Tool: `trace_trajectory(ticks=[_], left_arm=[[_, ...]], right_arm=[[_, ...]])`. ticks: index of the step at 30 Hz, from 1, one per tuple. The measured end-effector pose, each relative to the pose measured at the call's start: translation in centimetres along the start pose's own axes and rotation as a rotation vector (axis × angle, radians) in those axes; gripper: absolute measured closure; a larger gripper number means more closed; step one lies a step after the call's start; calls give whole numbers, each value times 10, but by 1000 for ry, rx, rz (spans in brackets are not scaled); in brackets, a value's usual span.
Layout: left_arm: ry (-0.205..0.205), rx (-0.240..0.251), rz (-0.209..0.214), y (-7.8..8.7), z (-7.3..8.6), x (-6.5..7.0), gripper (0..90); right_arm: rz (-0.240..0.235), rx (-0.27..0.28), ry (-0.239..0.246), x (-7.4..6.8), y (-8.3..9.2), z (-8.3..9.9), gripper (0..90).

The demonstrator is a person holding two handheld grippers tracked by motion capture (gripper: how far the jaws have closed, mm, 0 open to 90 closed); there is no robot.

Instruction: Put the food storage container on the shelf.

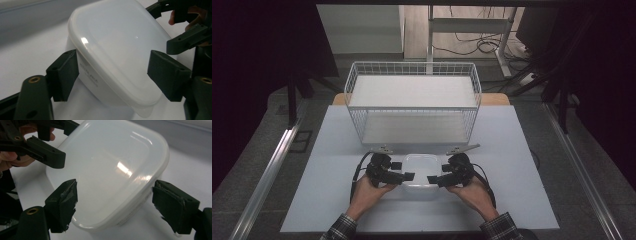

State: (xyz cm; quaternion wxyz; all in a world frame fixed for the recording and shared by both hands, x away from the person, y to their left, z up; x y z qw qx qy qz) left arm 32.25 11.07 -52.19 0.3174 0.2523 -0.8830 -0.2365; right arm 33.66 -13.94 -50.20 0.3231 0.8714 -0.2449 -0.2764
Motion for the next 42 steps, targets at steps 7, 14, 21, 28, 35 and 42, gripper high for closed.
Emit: trace_trajectory(ticks=[7, 14, 21, 28, 35, 42], left_arm=[[17, -7, 7, 22, 11, 8, 561], [48, 49, -39, 30, 12, 14, 741], [21, 74, -109, 30, 12, 17, 801], [26, 121, -107, 37, 7, 20, 801], [14, 148, -124, 45, -4, 26, 801], [-12, 181, -157, 60, -21, 30, 801]], right_arm=[[41, -25, -41, -9, 18, 3, 521], [72, 12, -74, -13, 27, 5, 689], [151, 70, -25, -16, 27, 6, 774], [148, 131, -5, -19, 33, 2, 775], [139, 176, 16, -20, 44, -9, 777], [137, 215, 37, -22, 51, -27, 777]])
Point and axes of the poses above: each handheld gripper's, and its own axes: y roughly backward along the jaws, z roughly out of its underside, x roughly to its right, the point moved 2 cm from there along -y, roughly forward along the jaws
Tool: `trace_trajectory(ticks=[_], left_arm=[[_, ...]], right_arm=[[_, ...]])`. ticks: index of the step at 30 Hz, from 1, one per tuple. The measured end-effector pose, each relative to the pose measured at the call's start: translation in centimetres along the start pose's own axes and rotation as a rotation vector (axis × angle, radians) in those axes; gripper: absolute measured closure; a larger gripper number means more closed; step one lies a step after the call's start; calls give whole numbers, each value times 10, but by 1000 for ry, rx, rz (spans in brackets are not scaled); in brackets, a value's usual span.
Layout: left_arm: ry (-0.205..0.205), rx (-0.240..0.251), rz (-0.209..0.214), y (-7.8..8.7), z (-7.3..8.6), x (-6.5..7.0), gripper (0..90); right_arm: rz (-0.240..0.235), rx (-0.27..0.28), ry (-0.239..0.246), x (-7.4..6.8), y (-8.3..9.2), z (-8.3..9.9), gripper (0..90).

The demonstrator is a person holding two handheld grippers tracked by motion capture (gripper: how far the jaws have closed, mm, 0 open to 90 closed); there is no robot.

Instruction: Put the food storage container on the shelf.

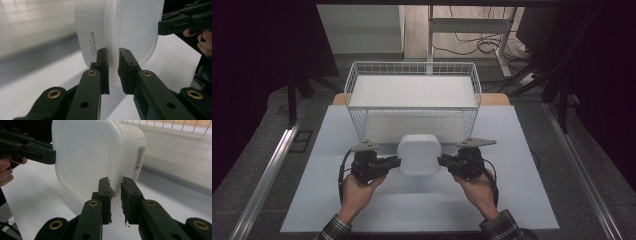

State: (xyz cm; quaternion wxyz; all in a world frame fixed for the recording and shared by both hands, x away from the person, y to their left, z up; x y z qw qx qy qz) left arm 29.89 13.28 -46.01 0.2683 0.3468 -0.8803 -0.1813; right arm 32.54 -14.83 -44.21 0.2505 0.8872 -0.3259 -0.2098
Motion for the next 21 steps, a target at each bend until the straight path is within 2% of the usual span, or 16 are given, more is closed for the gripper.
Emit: trace_trajectory(ticks=[7, 10, 13, 14, 15, 18, 19, 20, 21], left_arm=[[-30, 30, -17, 12, -30, 0, 801], [-39, 38, -22, 15, -38, 1, 801], [-51, 55, -22, 21, -54, 2, 800], [-51, 55, -22, 21, -54, 2, 800], [-56, 62, -24, 24, -61, 2, 800], [-63, 78, -27, 30, -73, 3, 800], [-65, 85, -27, 32, -77, 3, 800], [-68, 90, -27, 34, -80, 3, 800], [-70, 102, -26, 39, -88, 3, 800]], right_arm=[[4, 44, 18, 0, 6, -28, 776], [4, 55, 20, 0, 8, -35, 776], [7, 79, 31, 0, 14, -50, 775], [7, 79, 31, 0, 14, -50, 775], [8, 97, 40, -1, 19, -61, 775], [10, 111, 46, -2, 21, -69, 775], [10, 124, 52, -3, 25, -79, 775], [10, 124, 52, -3, 25, -79, 775], [13, 139, 64, -5, 28, -90, 775]])
Point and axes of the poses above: each handheld gripper's, and its own axes: y roughly backward along the jaws, z roughly out of its underside, x roughly to its right, the point moved 2 cm from there along -y, roughly forward along the jaws
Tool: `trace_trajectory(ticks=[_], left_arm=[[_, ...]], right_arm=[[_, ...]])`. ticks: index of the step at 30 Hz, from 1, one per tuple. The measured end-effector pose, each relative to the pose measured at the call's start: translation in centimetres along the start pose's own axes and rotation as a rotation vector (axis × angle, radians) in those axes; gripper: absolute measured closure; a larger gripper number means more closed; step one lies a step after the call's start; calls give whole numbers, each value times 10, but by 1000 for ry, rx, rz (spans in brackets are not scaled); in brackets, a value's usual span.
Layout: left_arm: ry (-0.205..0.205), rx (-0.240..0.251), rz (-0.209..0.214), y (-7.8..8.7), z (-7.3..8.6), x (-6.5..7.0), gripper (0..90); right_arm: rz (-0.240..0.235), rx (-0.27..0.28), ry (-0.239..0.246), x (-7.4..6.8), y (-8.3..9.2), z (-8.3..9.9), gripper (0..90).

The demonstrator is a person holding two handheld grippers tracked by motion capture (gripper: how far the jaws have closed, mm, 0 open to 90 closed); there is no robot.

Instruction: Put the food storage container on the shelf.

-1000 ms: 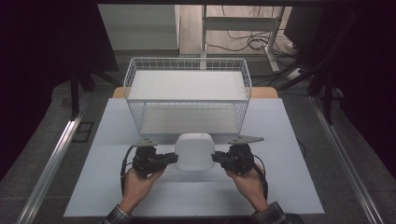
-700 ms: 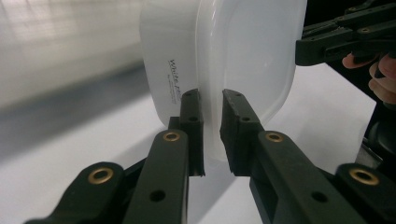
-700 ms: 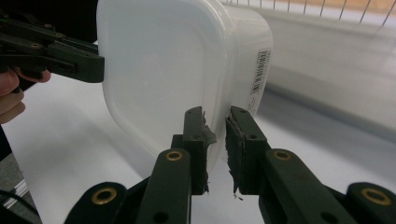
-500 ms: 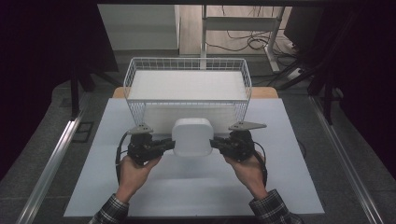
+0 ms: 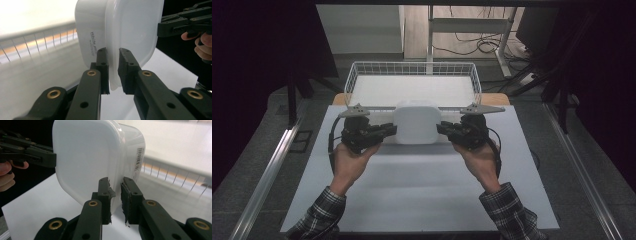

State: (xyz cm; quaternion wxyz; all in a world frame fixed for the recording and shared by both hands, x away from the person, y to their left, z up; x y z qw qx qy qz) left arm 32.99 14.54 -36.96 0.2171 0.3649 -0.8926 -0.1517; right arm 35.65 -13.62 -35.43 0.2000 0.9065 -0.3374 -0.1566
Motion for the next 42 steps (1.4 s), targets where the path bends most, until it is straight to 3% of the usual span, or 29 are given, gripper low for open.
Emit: trace_trajectory(ticks=[2, 12, 16, 27, 34, 42], left_arm=[[0, 9, 1, 2, -6, -1, 800], [-9, 42, -16, 9, -54, -13, 796], [19, 41, -15, 2, -67, -27, 792], [76, 25, -26, -16, -78, -48, 740], [89, 6, -24, -24, -81, -51, 671], [83, 5, -18, -29, -87, -51, 602]], right_arm=[[0, 2, -1, 0, 1, -3, 775], [20, 54, 14, 7, -2, -61, 770], [35, 43, 1, 15, -12, -73, 767], [32, 5, -61, 33, -36, -86, 761], [26, -1, -105, 41, -42, -89, 738], [33, -9, -116, 48, -48, -90, 685]])
Point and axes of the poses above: each handheld gripper's, and its own axes: y roughly backward along the jaws, z roughly out of its underside, x roughly to its right, the point moved 2 cm from there along -y, roughly forward along the jaws
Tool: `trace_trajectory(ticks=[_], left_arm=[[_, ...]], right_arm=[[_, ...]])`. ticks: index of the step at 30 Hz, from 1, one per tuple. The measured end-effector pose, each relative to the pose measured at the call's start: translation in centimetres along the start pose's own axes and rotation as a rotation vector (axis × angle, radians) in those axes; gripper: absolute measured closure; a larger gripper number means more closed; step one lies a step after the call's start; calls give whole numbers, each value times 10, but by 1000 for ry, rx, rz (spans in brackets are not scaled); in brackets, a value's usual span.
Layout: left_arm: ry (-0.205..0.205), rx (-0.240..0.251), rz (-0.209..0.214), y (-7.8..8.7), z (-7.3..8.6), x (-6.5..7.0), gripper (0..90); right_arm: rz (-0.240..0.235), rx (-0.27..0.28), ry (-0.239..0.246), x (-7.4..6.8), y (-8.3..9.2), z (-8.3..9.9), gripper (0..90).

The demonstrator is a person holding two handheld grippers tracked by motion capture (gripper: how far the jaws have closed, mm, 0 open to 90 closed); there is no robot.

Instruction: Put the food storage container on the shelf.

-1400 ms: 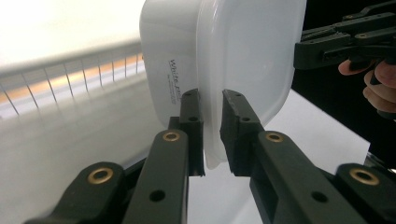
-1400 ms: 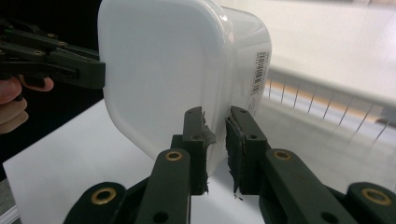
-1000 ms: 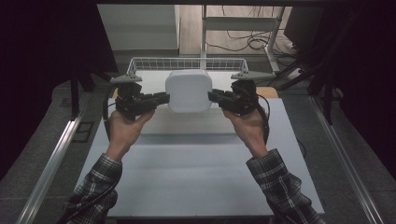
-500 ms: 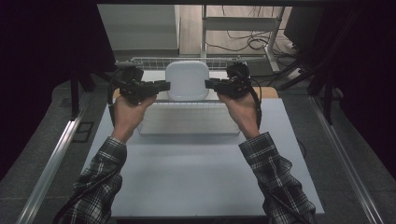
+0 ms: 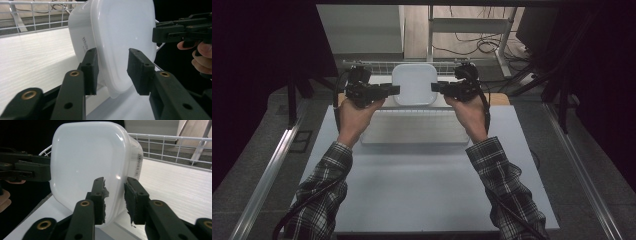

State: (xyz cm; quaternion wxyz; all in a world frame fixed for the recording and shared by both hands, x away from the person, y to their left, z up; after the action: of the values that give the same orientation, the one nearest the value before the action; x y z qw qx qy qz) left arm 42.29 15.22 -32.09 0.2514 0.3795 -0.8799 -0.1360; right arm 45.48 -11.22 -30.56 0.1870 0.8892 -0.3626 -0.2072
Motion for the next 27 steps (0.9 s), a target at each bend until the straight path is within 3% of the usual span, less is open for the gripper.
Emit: trace_trajectory(ticks=[10, 14, 22, 27], left_arm=[[4, -12, -28, -5, -4, -3, 578], [-9, -44, -62, -12, -5, -6, 577], [11, -40, -57, -15, -8, -10, 571], [-4, -32, -116, -19, -13, -12, 480]], right_arm=[[34, -5, 26, -3, -9, -5, 611], [47, -13, 24, -2, -13, -8, 578], [48, -28, 18, 1, -18, -12, 552], [132, -16, 63, 0, -22, -15, 497]])
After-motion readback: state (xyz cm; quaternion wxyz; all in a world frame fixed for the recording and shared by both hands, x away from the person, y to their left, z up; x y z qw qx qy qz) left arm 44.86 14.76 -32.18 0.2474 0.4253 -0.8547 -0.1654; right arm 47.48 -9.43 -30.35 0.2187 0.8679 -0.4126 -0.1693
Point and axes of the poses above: each handheld gripper's, and its own axes: y roughly backward along the jaws, z roughly out of its underside, x roughly to its right, the point moved 2 cm from there along -y, roughly forward along the jaws
